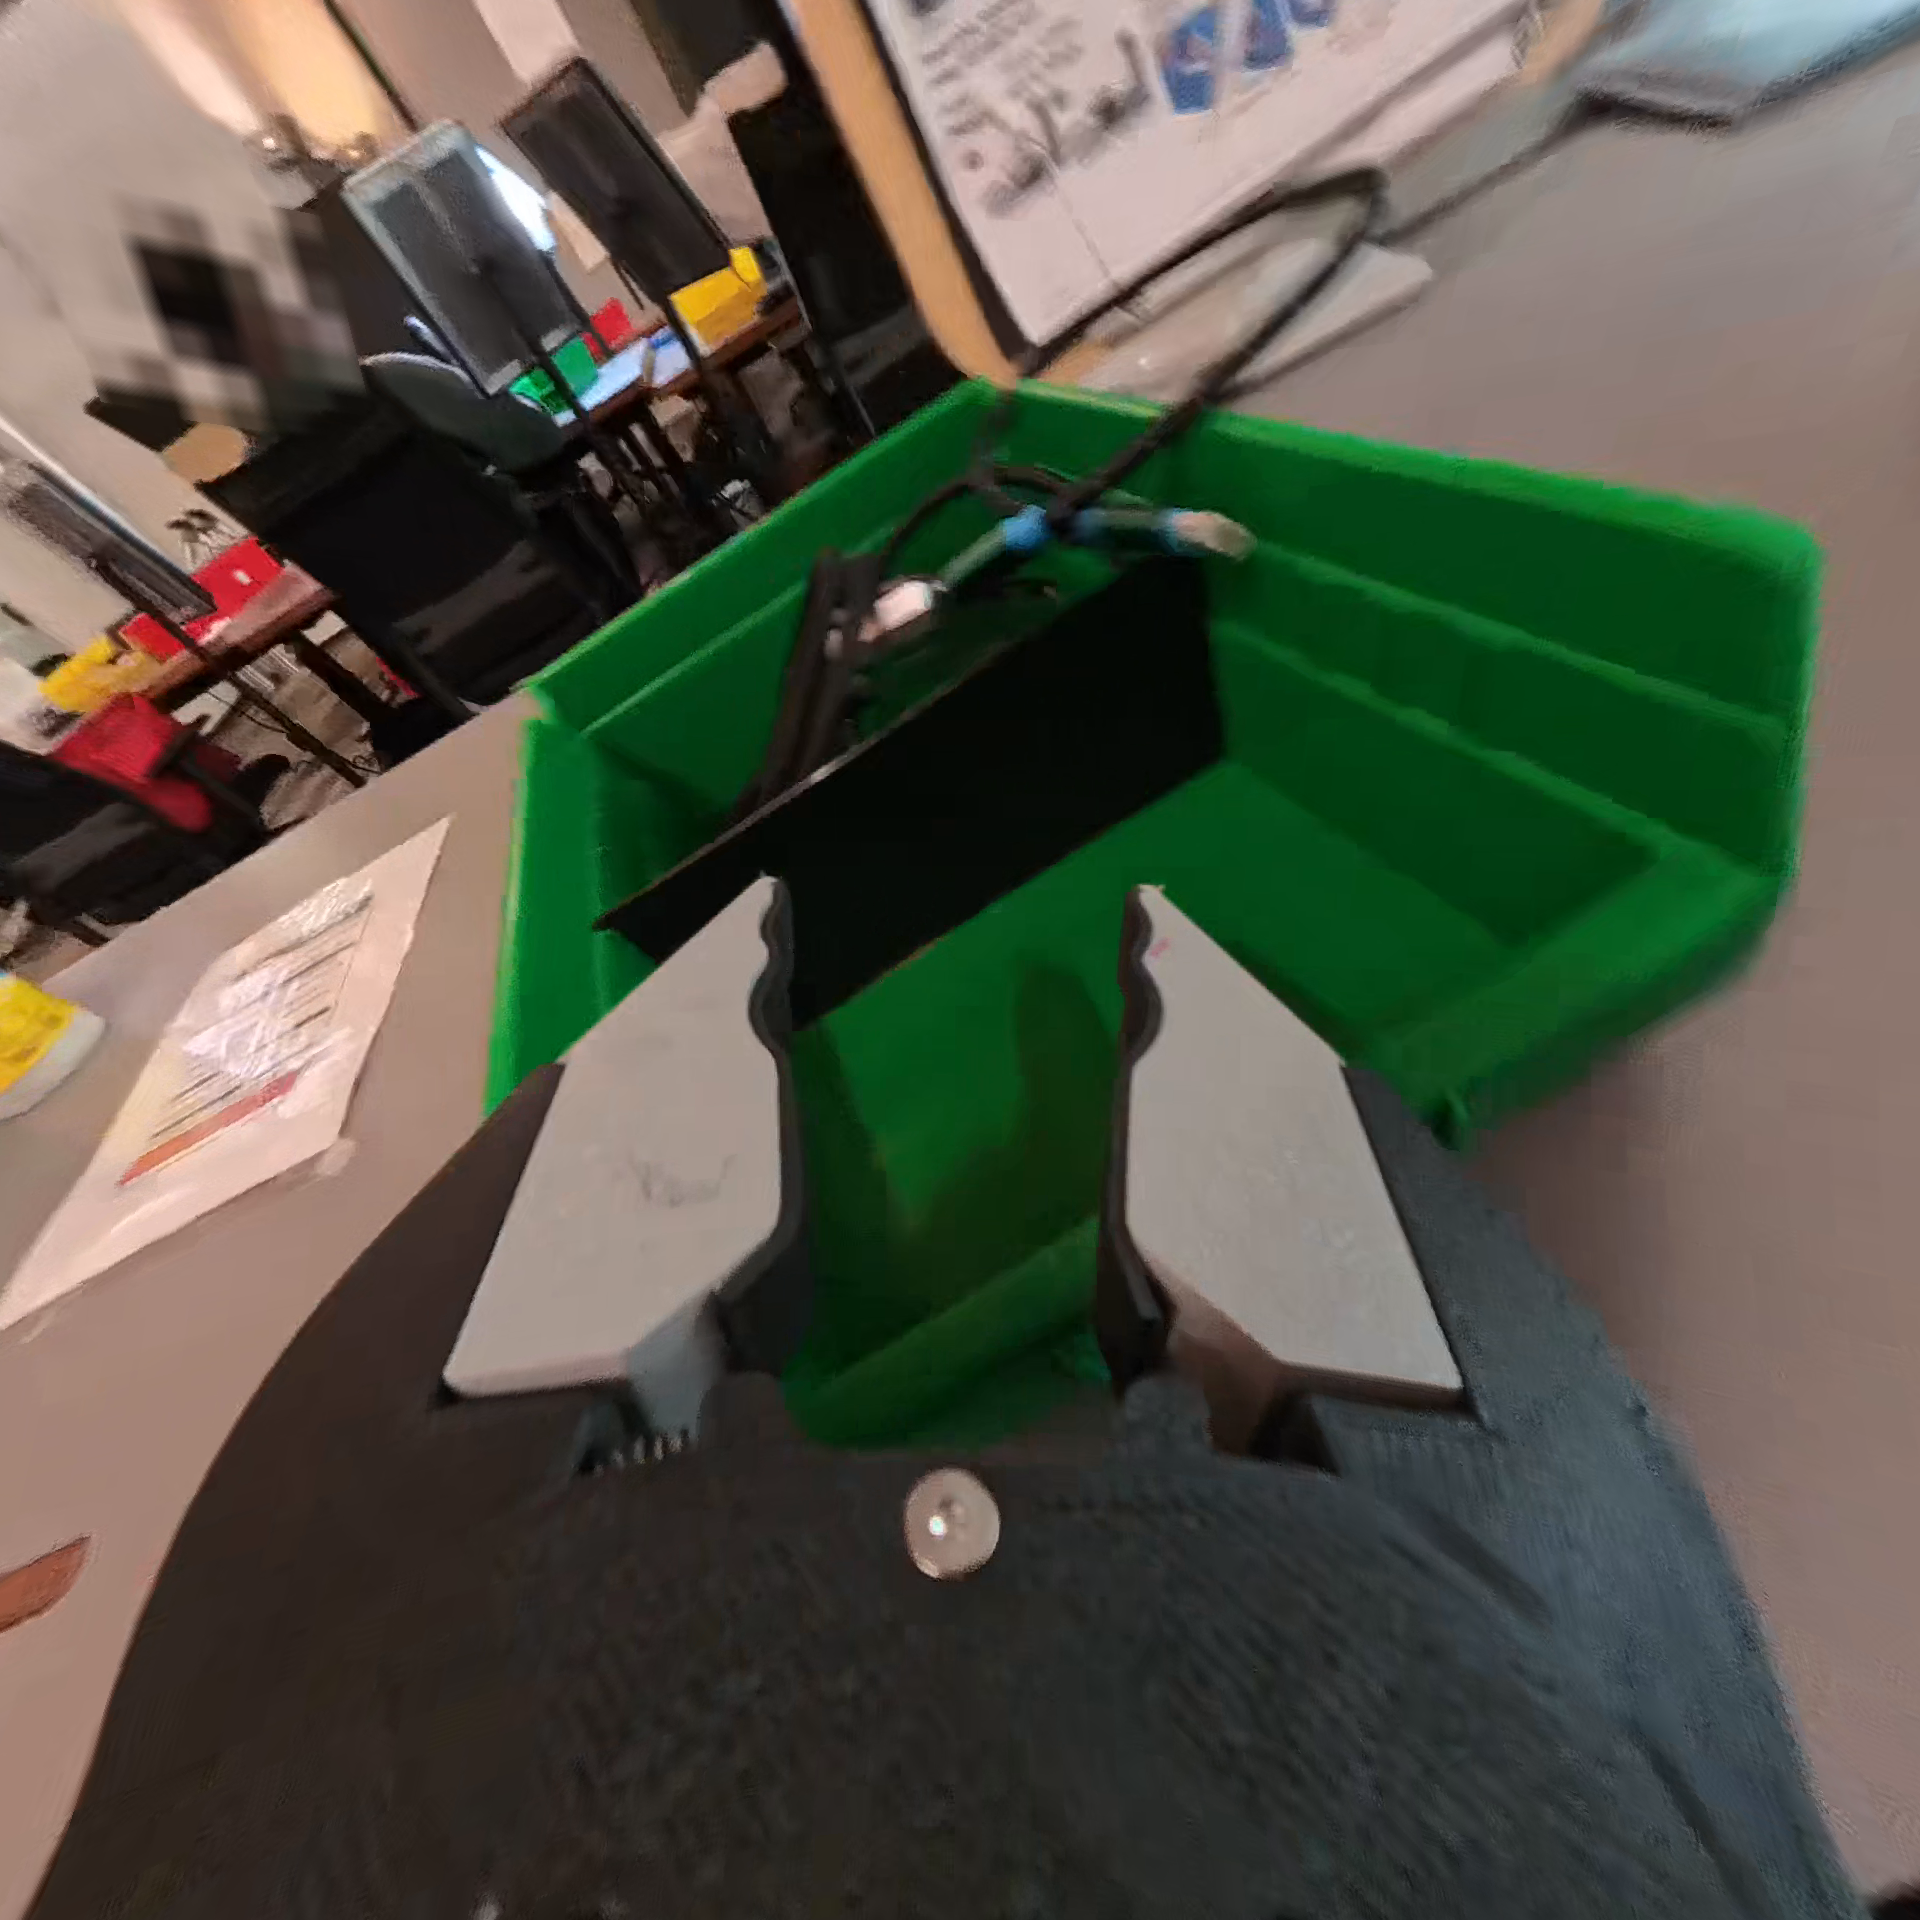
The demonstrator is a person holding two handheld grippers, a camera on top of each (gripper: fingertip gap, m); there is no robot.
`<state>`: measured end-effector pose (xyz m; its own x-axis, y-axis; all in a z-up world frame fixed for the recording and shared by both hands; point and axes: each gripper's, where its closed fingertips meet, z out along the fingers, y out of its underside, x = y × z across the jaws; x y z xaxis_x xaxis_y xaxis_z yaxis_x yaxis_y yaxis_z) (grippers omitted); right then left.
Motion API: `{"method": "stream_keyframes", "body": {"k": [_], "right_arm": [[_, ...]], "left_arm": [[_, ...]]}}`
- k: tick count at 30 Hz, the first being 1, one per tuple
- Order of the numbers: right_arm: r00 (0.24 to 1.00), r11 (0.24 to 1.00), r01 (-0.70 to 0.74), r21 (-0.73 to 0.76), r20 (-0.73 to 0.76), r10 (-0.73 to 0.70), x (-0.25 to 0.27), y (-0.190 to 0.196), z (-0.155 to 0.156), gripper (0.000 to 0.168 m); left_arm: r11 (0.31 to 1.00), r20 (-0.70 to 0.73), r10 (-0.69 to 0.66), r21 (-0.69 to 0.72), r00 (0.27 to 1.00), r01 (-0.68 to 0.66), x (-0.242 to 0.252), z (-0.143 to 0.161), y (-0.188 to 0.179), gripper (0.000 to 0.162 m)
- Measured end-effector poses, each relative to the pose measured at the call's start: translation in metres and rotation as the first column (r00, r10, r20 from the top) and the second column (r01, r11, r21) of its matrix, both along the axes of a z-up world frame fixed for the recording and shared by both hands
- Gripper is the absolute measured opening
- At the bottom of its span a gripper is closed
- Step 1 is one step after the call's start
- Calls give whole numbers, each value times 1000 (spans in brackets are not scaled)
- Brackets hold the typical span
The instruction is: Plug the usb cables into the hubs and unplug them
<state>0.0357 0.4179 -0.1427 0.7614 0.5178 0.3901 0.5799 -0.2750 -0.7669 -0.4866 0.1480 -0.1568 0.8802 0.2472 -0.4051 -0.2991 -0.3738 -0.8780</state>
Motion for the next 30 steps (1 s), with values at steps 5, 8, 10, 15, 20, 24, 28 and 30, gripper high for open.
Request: {"method": "stream_keyframes", "body": {"k": [5,8,10,15,20,24,28,30], "right_arm": [[954,972,-224,65,-191,232,-51,-59,9,38],[900,936,-339,99,-256,353,-86,-92,7,60],[876,913,-388,131,-256,409,-110,-102,2,70],[908,915,-318,247,-197,369,-143,-75,-9,55],[914,901,-304,308,-171,367,-128,-50,-1,0],[867,915,-347,207,-301,397,-106,-38,2,0],[920,946,-251,204,-253,298,-75,-23,2,0],[943,958,-213,192,-215,253,-61,-17,2,0]], "left_arm": [[991,316,-125,87,941,103,-2,24,-12,69],[951,384,-305,166,871,260,63,41,-21,78],[950,339,-311,116,888,289,90,31,-18,86],[971,242,-225,-24,944,237,110,-14,37,72],[989,99,-44,-136,994,57,72,-29,53,27],[995,110,72,-79,991,-64,23,-24,33,8],[983,173,181,-63,968,-173,12,-22,18,7],[976,183,216,-70,959,-206,10,-22,19,4]]}}
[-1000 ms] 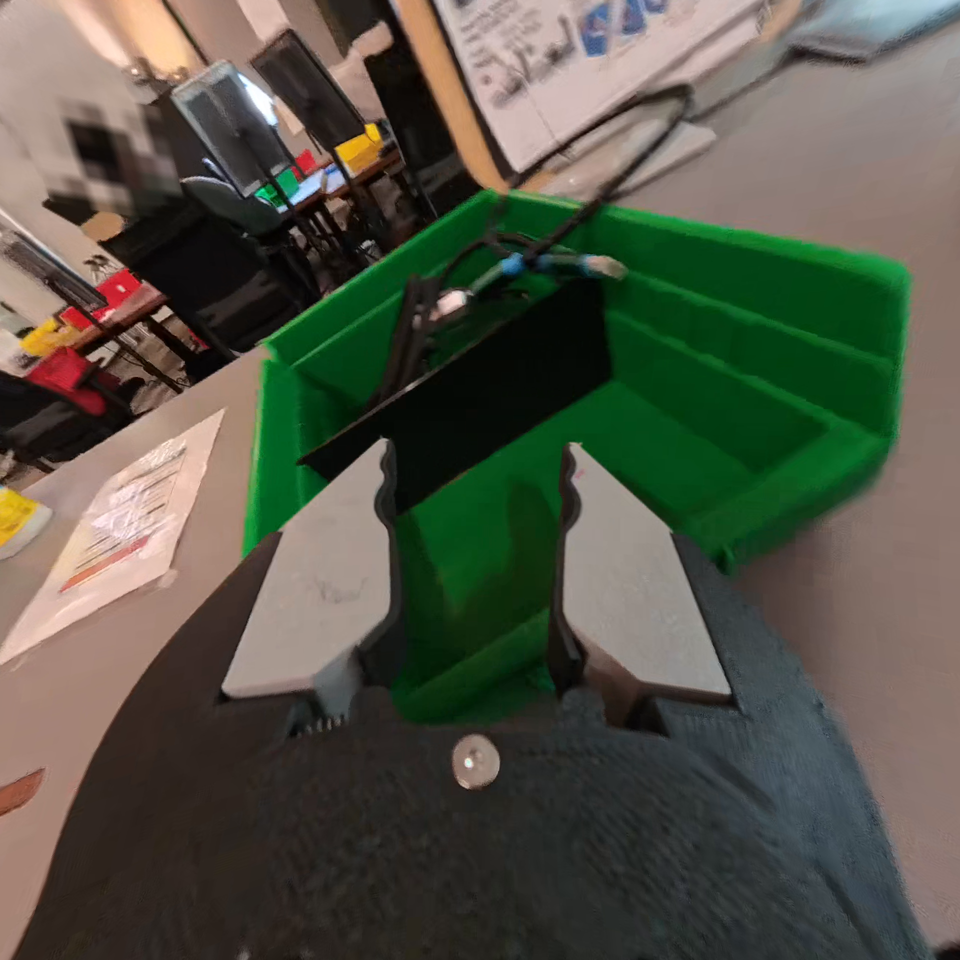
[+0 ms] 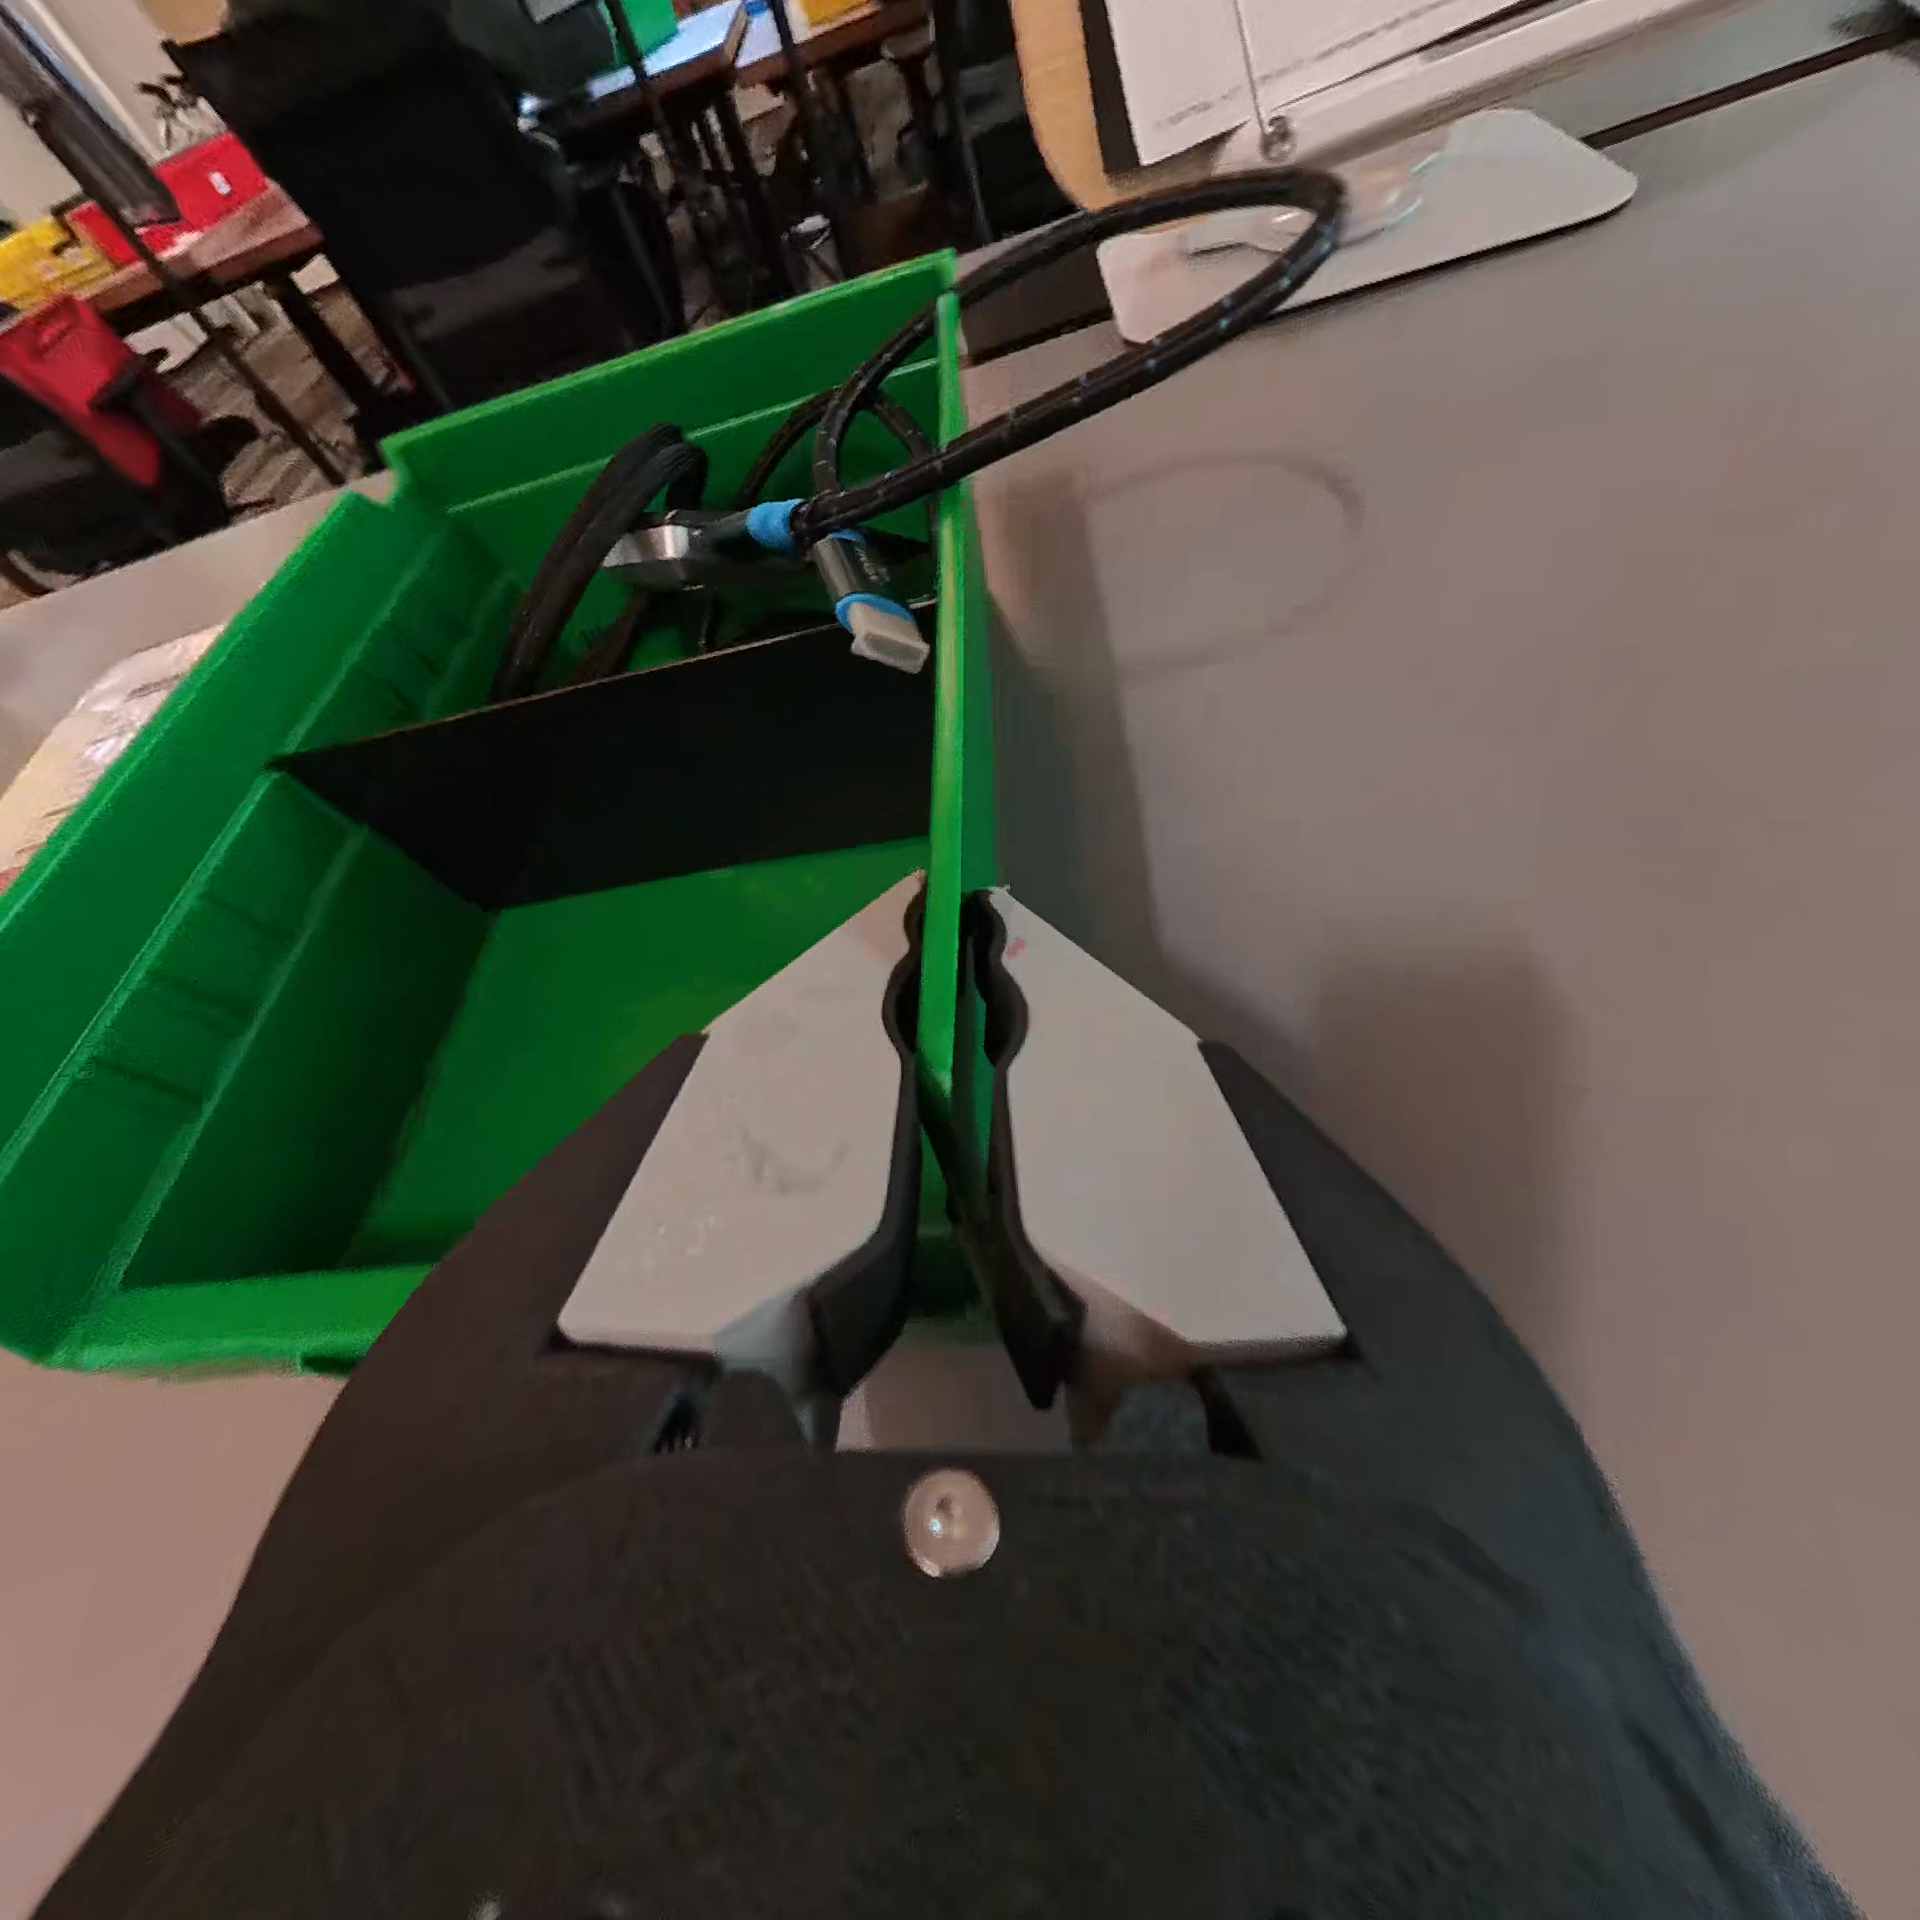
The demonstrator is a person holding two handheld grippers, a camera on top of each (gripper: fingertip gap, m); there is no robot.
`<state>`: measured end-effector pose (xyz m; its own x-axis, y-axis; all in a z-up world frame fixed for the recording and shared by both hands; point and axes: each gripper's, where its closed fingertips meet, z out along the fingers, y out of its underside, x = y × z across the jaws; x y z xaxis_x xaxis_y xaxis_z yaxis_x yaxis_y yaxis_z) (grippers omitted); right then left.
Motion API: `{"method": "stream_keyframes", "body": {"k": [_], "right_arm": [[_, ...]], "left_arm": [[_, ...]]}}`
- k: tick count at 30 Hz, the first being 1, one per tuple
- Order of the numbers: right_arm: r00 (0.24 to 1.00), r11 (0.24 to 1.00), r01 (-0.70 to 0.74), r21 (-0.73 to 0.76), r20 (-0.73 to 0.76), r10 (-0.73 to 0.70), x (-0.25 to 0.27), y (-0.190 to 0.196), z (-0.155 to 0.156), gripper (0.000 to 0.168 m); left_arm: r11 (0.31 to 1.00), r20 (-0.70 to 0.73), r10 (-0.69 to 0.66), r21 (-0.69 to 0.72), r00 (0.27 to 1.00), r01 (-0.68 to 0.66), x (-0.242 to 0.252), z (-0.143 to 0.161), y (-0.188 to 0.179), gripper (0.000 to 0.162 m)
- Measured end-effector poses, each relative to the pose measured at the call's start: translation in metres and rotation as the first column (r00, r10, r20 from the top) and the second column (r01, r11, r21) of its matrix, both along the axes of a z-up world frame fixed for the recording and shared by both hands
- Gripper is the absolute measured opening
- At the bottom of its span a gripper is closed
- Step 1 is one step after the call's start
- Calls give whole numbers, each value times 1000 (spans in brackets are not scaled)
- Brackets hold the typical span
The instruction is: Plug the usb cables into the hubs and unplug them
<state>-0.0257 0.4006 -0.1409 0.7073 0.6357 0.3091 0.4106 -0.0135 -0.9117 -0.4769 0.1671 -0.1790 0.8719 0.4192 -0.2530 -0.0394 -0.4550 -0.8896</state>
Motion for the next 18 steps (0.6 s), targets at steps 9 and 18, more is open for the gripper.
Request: {"method": "stream_keyframes", "body": {"k": [9,18], "right_arm": [[990,988,142,-65,-6,-142,46,16,-5,0],[971,946,-236,-224,-21,237,-33,-74,37,53]], "left_arm": [[991,93,-133,13,987,132,5,3,9,41],[949,-6,-299,100,954,298,43,56,-18,52]]}}
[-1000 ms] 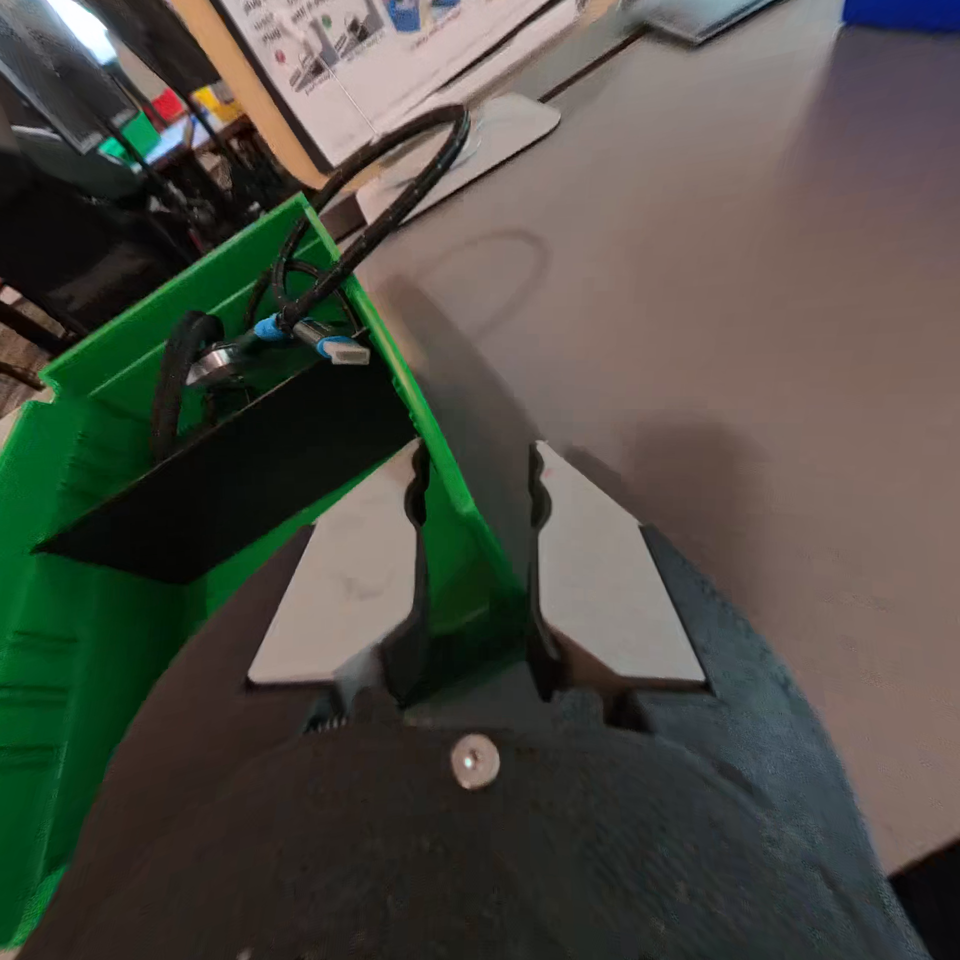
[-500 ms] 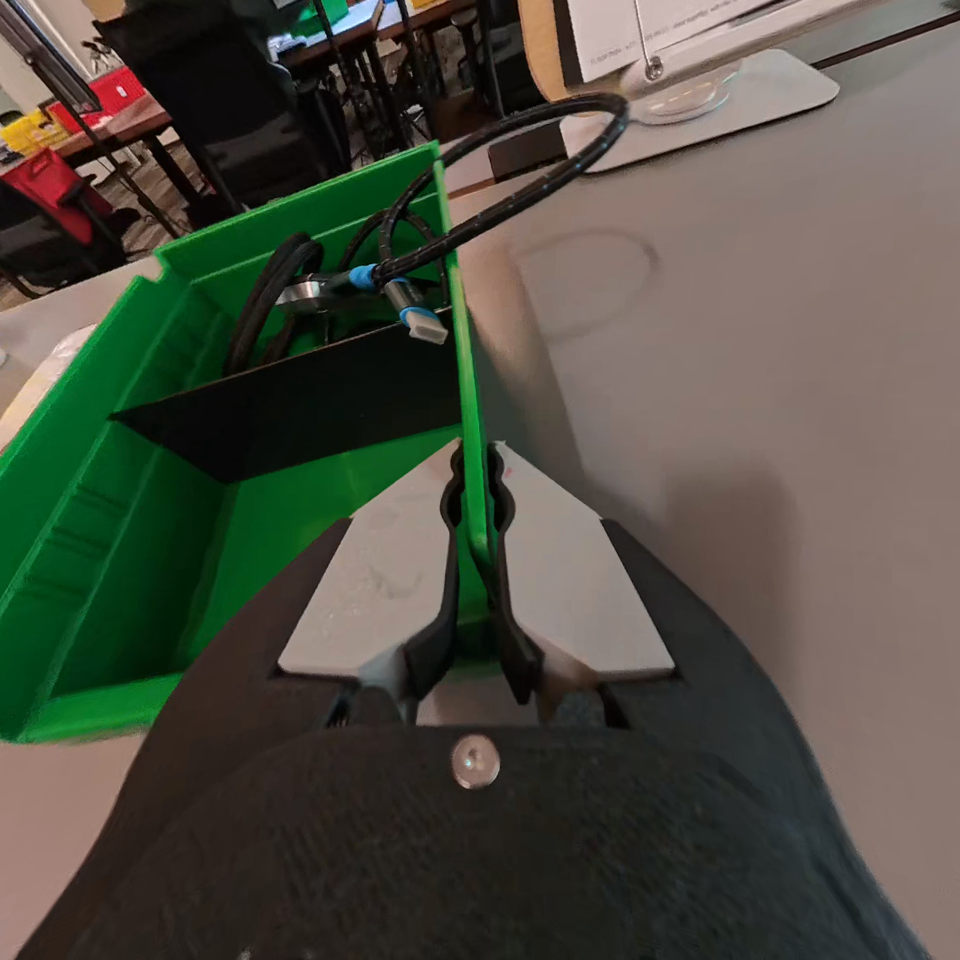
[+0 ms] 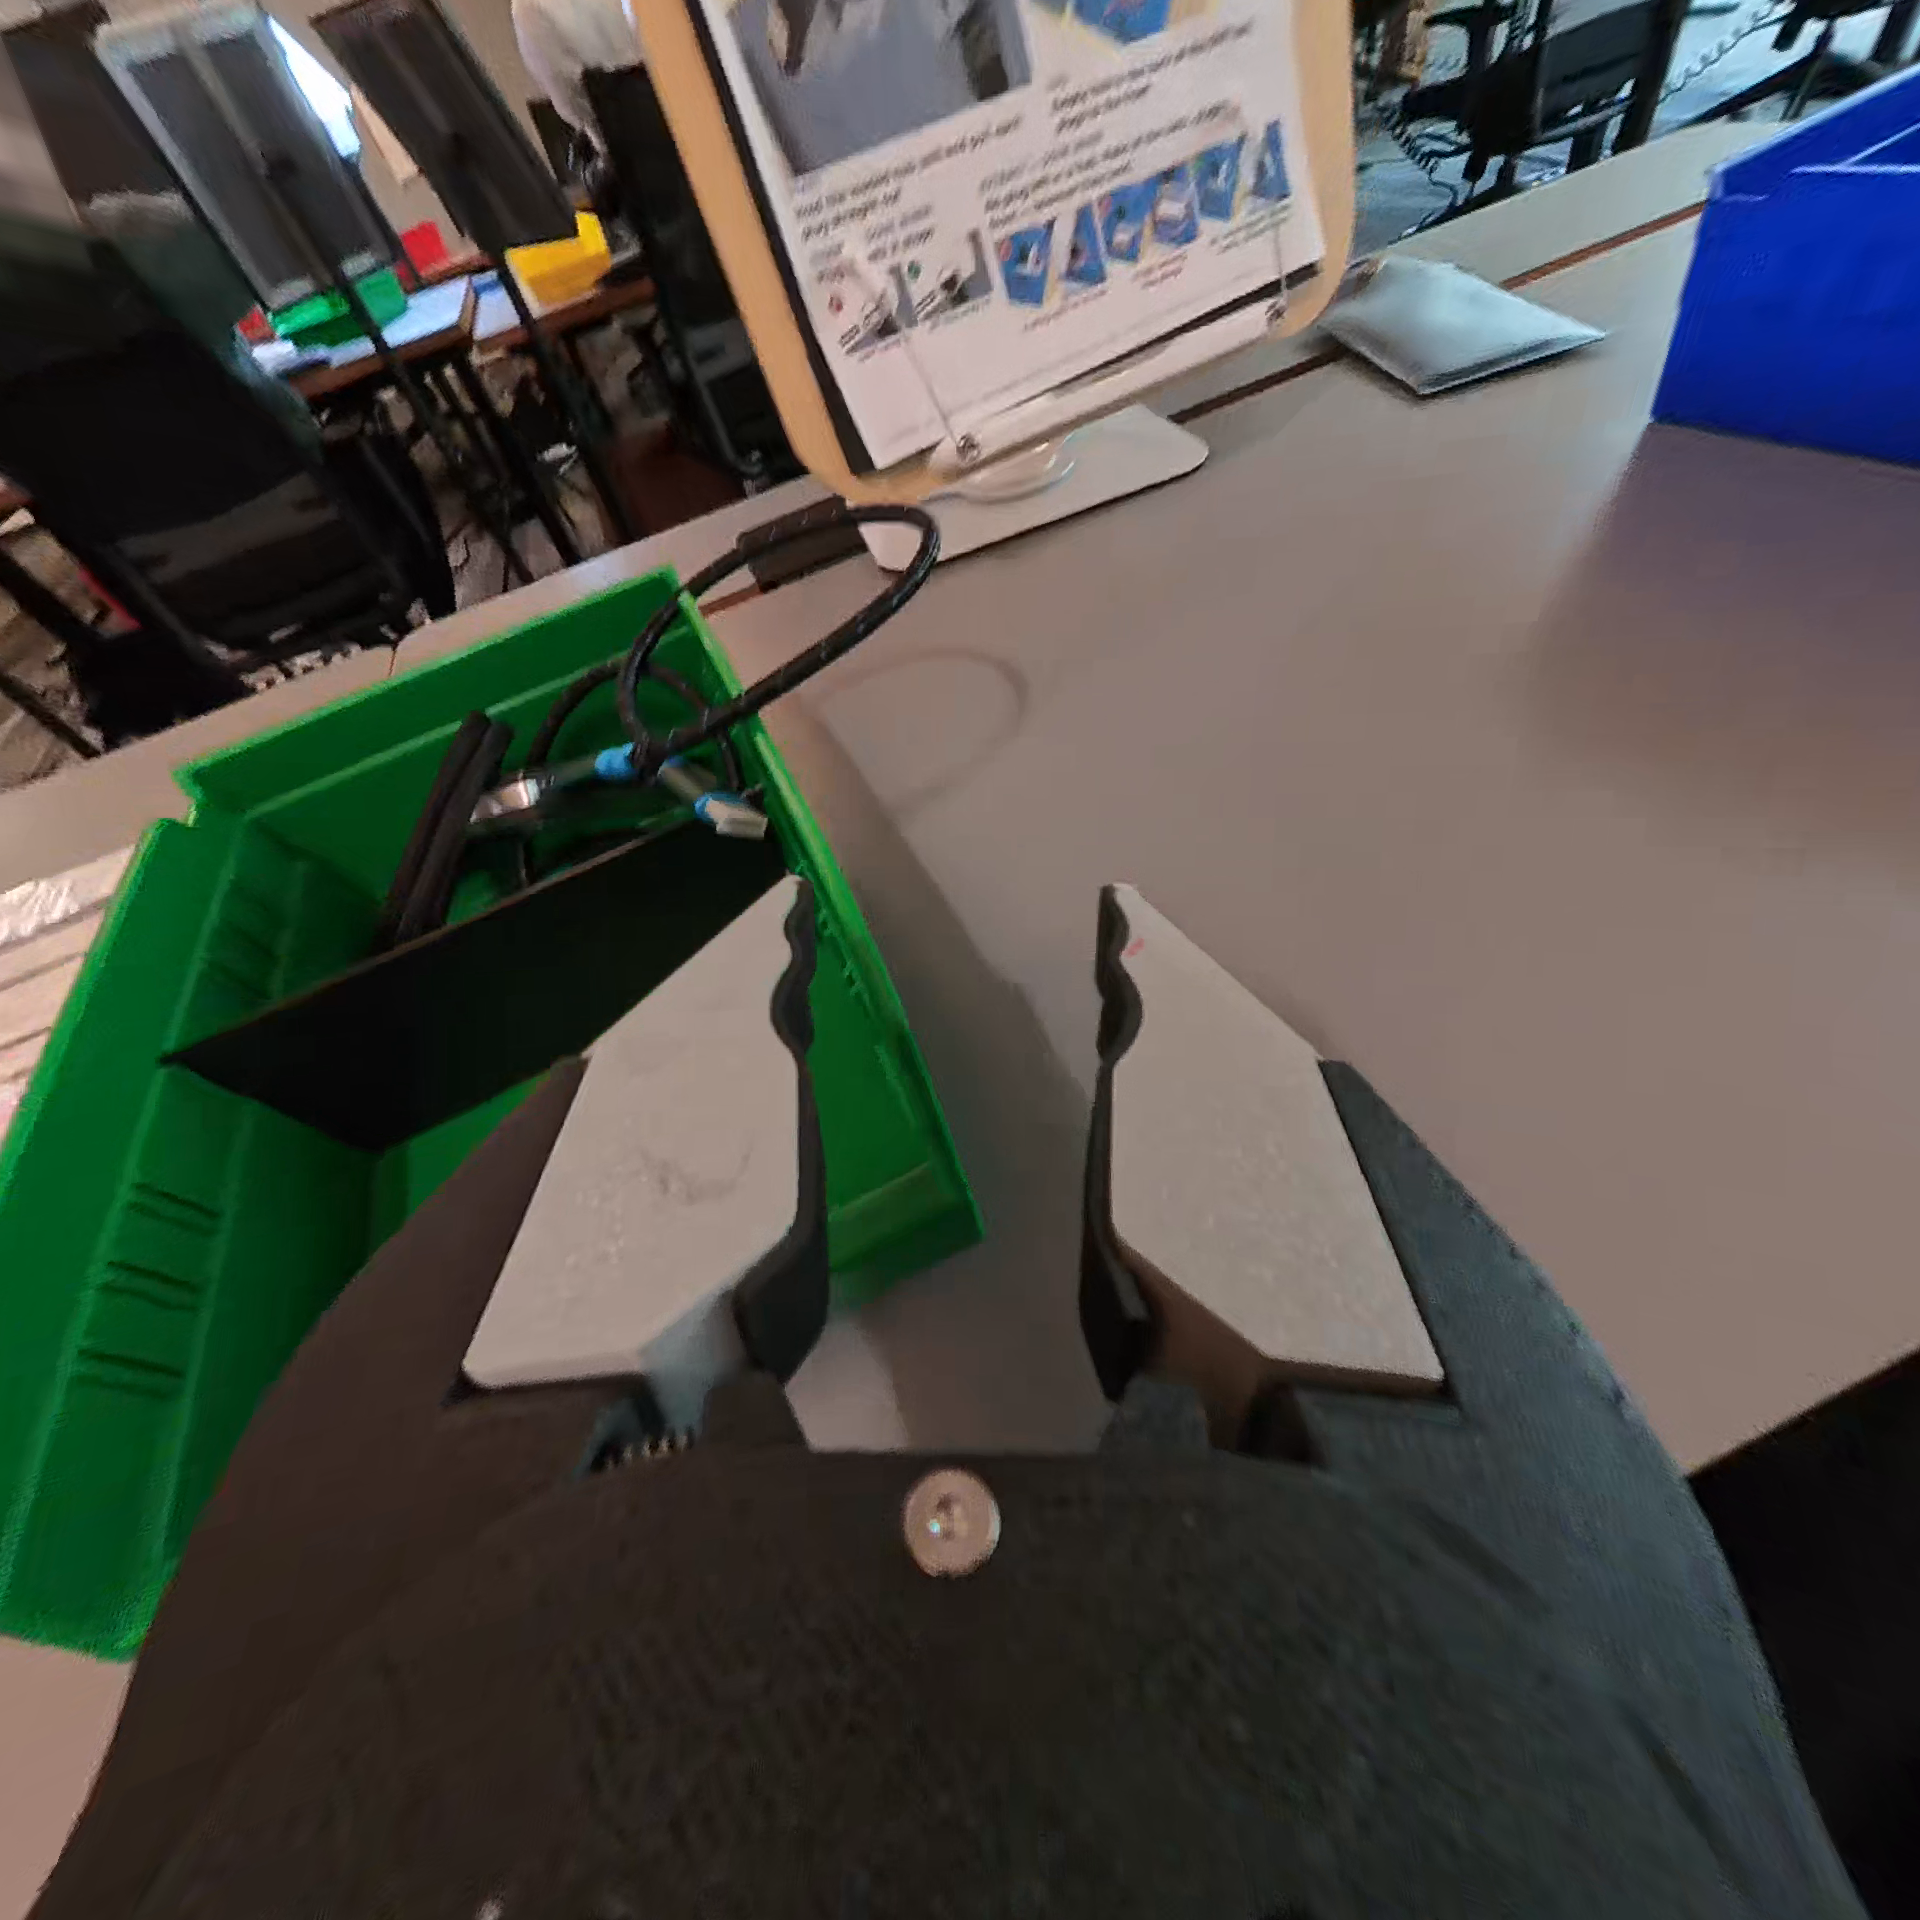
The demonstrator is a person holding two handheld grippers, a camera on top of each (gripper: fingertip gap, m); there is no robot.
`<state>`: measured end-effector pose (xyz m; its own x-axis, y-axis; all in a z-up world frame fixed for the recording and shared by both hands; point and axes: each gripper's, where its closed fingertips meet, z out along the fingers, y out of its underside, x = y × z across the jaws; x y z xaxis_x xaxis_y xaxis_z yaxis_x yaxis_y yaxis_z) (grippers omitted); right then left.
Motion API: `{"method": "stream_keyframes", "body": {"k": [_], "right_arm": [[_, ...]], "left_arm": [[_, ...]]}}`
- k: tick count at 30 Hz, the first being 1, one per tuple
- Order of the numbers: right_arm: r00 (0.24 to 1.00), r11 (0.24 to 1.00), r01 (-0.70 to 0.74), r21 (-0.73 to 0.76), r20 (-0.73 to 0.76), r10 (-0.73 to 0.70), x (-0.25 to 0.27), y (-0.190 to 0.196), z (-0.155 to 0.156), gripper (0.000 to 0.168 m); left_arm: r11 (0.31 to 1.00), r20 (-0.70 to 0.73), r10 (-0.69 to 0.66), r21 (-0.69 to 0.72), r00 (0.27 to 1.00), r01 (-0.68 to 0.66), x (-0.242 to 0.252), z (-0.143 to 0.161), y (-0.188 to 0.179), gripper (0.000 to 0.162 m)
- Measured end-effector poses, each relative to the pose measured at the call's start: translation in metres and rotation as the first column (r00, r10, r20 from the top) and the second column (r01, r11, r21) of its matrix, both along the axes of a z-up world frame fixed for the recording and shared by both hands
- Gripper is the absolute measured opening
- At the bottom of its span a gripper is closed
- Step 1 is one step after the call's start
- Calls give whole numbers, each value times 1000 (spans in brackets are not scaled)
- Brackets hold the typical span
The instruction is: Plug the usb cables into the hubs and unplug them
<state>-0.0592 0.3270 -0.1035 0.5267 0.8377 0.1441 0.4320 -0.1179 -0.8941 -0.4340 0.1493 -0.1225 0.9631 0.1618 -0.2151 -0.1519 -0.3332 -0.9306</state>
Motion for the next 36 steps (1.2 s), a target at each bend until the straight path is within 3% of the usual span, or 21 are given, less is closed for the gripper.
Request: {"method": "stream_keyframes", "body": {"k": [3,6,8,10,12,16,19,22,25,28,31,36], "right_arm": [[973,972,-221,-83,45,225,-65,-36,-18,49],[943,934,-328,-146,8,332,-123,-39,-37,52],[944,933,-328,-145,-21,329,-155,-26,-47,60],[941,934,-339,-116,-56,335,-183,-14,-52,46],[932,926,-361,-108,-78,354,-207,-4,-56,44],[944,944,-329,1,-27,329,-243,36,-61,59],[946,946,-324,14,5,324,-259,55,-73,61],[932,932,-361,-1,-11,361,-266,57,-87,61],[935,934,-354,52,-2,355,-268,63,-81,54],[929,929,-369,-14,-45,368,-269,56,-82,60],[938,938,-346,28,-18,346,-265,62,-81,63],[956,956,-294,8,-9,294,-257,79,-88,63]], "left_arm": [[999,14,-45,6,999,45,10,3,10,52],[993,36,-100,64,994,98,23,14,17,42],[988,27,-112,108,993,109,26,21,19,34],[985,17,-117,131,993,113,29,23,21,33],[986,19,-116,126,993,113,31,18,25,33],[989,54,-130,75,990,126,34,-1,34,40],[986,106,-161,57,981,155,39,-8,39,44],[985,64,-169,45,983,166,42,-6,42,44],[982,34,-167,97,985,163,45,5,47,41],[970,52,-231,88,971,226,61,10,55,46],[963,82,-244,139,966,231,63,21,68,49],[963,124,-263,94,957,253,70,6,86,55]]}}
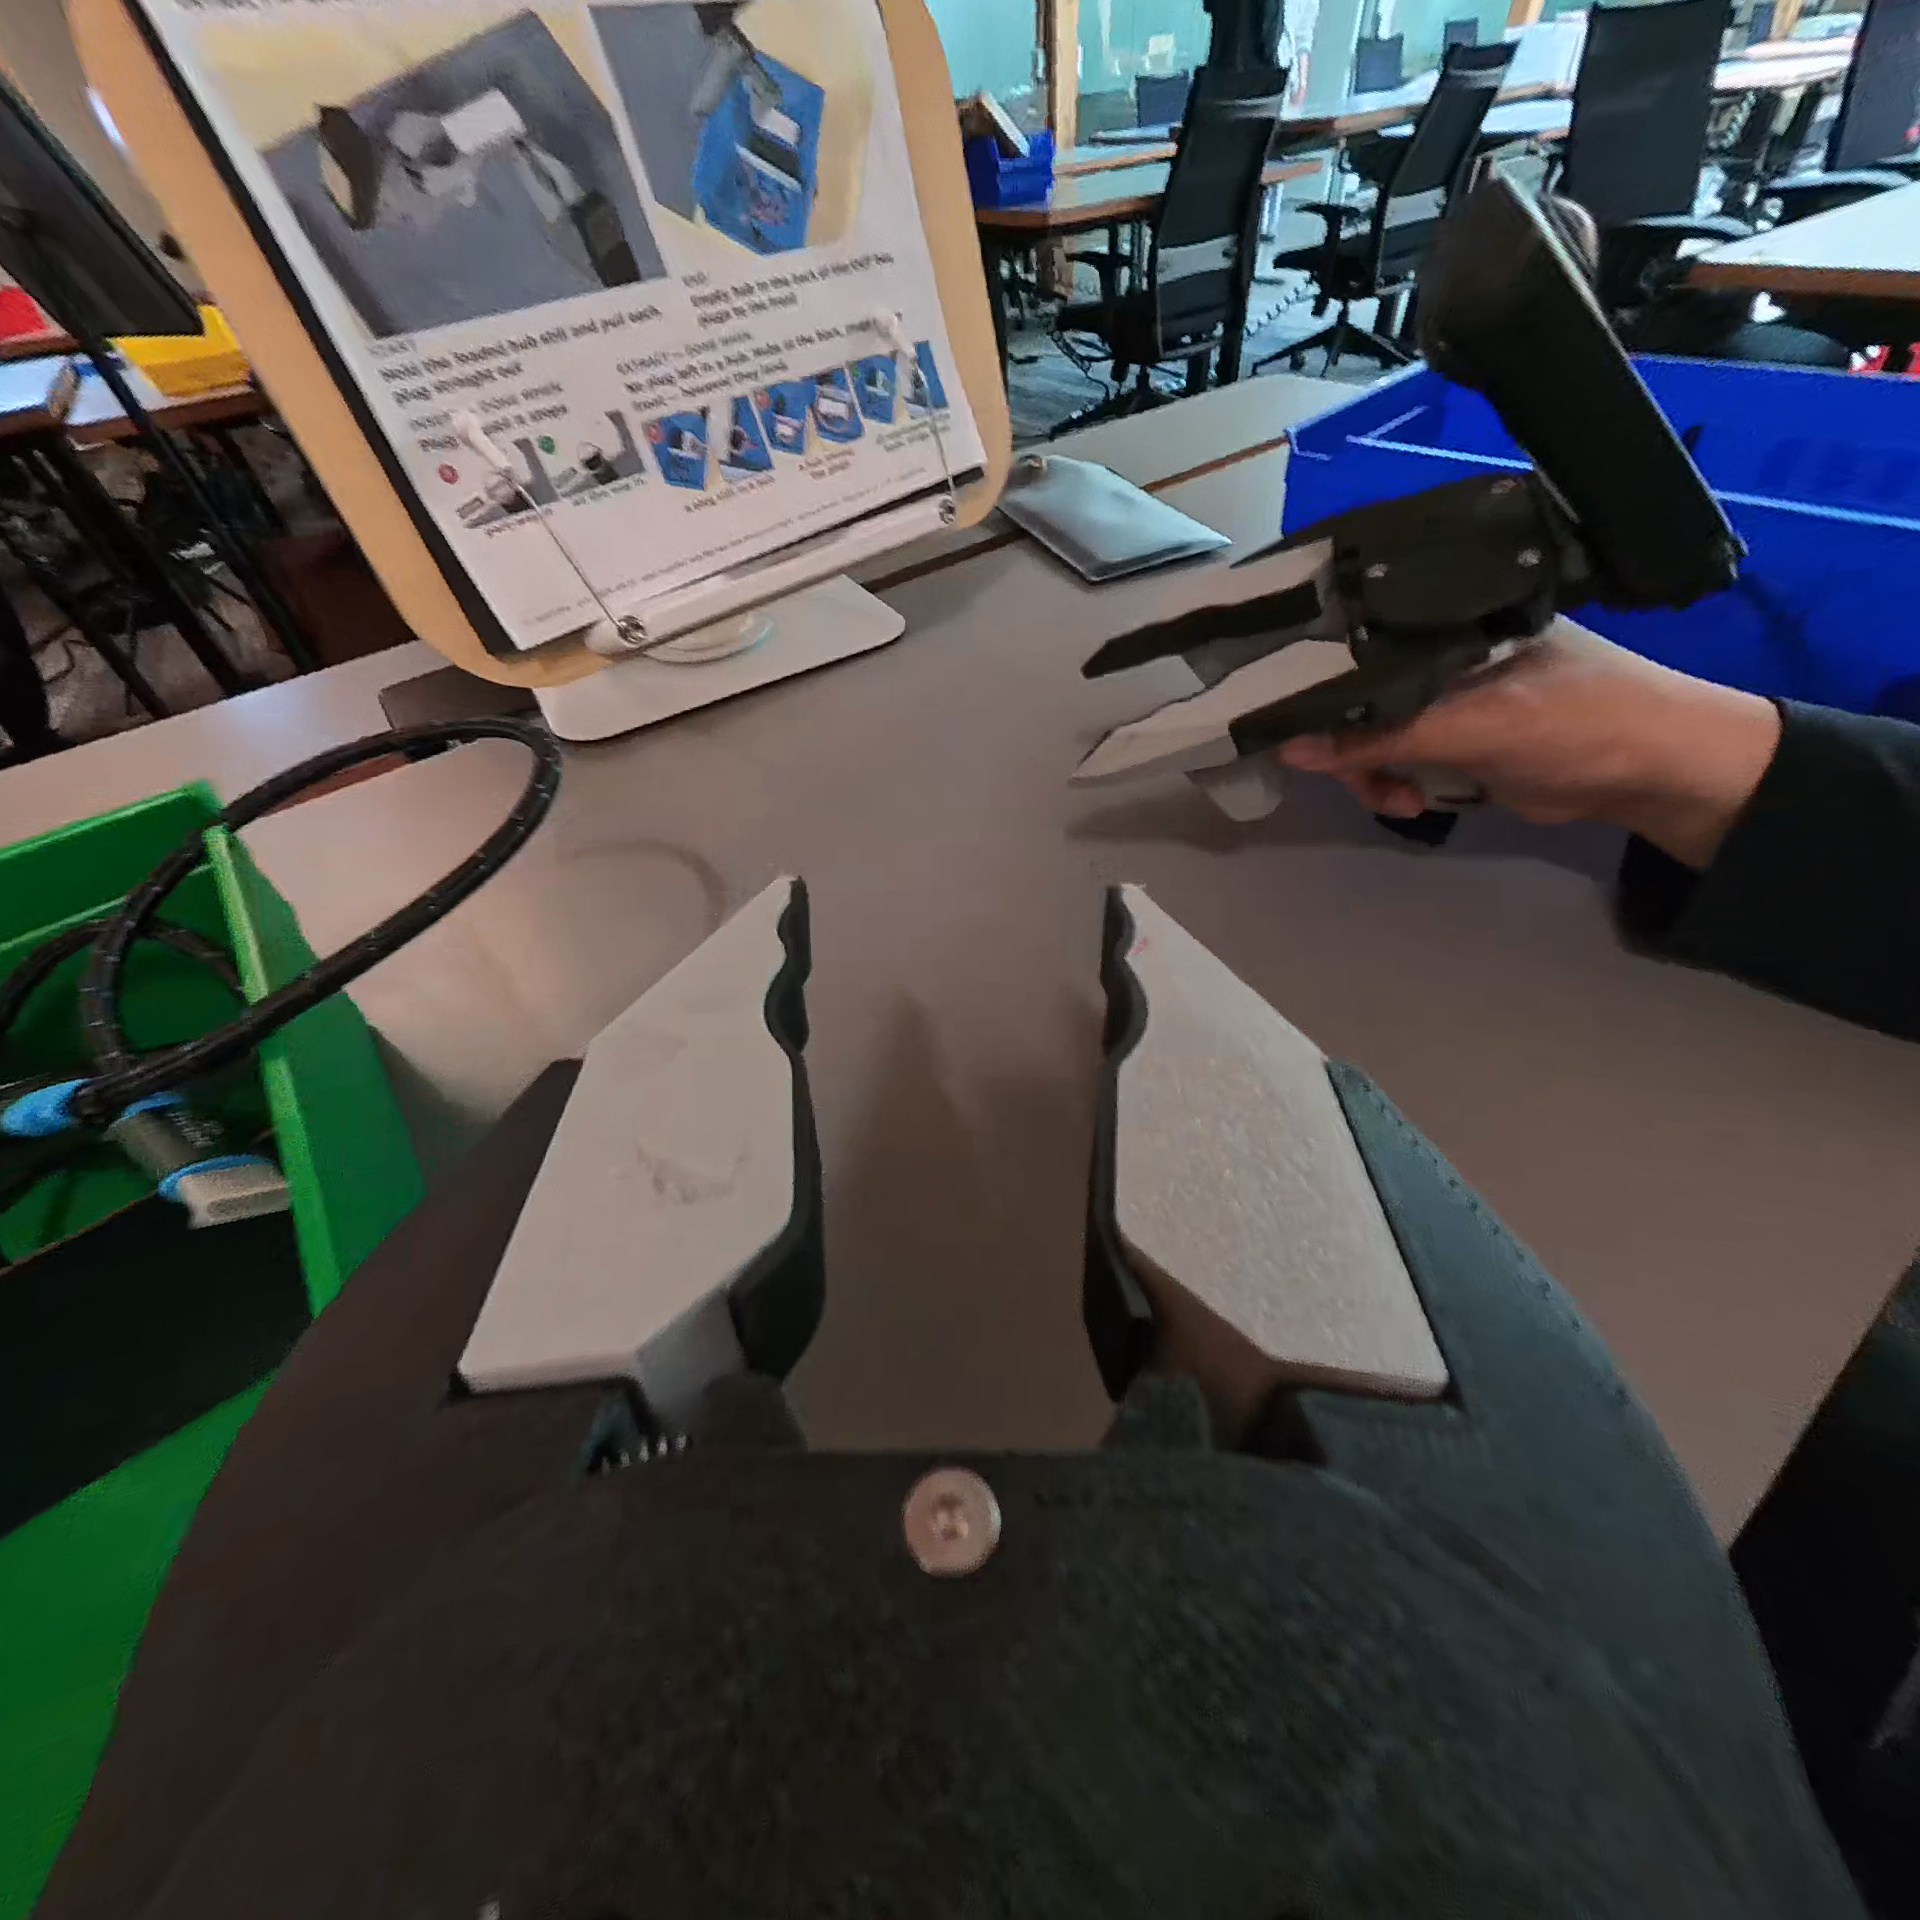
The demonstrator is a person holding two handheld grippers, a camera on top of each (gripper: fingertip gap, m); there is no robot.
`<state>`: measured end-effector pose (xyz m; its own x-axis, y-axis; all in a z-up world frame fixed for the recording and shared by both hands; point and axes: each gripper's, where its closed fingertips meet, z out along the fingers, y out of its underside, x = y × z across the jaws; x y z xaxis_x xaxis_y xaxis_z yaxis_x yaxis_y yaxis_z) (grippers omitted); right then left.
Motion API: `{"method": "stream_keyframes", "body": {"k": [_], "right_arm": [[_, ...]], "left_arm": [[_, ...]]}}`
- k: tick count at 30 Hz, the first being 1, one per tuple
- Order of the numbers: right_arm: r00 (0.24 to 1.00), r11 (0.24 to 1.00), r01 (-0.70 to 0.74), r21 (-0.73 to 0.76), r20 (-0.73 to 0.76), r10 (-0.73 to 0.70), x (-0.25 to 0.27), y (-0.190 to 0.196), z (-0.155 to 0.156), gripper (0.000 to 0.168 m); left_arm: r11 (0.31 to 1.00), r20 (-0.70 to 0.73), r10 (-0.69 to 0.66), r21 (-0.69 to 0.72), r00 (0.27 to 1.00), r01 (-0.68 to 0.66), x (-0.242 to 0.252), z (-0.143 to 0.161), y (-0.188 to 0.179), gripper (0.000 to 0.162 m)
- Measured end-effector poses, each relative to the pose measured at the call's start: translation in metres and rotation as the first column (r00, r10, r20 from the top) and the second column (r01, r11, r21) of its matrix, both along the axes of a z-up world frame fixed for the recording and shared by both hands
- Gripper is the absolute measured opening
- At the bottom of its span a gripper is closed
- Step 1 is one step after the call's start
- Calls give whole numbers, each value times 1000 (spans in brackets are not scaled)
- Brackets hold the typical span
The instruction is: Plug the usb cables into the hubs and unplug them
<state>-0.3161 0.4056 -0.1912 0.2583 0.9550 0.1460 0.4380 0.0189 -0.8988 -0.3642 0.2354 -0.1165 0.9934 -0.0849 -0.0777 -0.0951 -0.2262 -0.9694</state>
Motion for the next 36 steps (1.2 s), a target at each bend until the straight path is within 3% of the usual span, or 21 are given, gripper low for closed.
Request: {"method": "stream_keyframes", "body": {"k": [7,15,23,36], "right_arm": [[999,998,15,-53,37,-14,0,5,-10,58],[996,998,22,-60,92,-16,-1,5,-24,64],[984,964,71,-255,179,-25,1,13,-46,69],[987,977,38,-208,162,-4,0,8,-41,65]], "left_arm": [[1000,-86,7,-22,996,-9,-1,-10,-17,56],[998,-40,61,1,997,-61,-22,1,-44,58],[997,-8,64,34,998,-63,-32,12,-56,59],[993,-12,117,18,993,-116,-52,6,-63,58]]}}
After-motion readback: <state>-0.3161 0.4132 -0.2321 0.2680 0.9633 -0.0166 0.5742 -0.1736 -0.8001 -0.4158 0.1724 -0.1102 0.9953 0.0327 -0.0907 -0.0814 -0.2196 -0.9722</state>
